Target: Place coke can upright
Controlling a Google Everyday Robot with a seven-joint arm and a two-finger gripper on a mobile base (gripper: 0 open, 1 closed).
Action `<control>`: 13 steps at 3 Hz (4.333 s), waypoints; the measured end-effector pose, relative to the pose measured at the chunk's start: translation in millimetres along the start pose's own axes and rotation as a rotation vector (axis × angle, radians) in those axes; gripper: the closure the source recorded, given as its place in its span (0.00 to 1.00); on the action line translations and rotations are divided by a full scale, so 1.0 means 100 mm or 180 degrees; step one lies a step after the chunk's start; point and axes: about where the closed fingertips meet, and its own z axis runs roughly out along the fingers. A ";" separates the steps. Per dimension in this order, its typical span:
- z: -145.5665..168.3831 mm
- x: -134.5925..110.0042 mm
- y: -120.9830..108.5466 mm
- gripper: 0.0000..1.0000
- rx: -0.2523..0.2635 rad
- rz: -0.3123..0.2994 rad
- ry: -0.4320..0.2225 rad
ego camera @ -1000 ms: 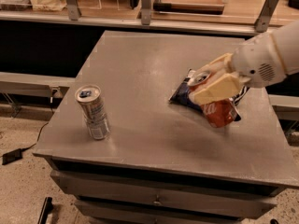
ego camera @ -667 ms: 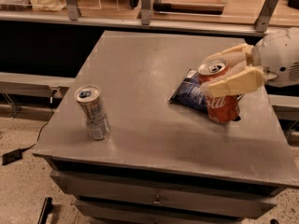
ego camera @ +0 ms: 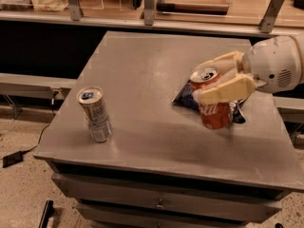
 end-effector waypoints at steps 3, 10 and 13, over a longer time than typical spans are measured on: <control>0.33 -0.05 0.20 1.00 -0.0375 0.0077 -0.0651; 0.50 0.23 0.52 0.08 -0.0210 -0.0180 -0.1301; 0.34 0.14 0.46 0.00 -0.0158 -0.0184 -0.1192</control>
Offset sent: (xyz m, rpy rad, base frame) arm -0.0056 0.0158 -0.0189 0.1139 0.0195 0.0460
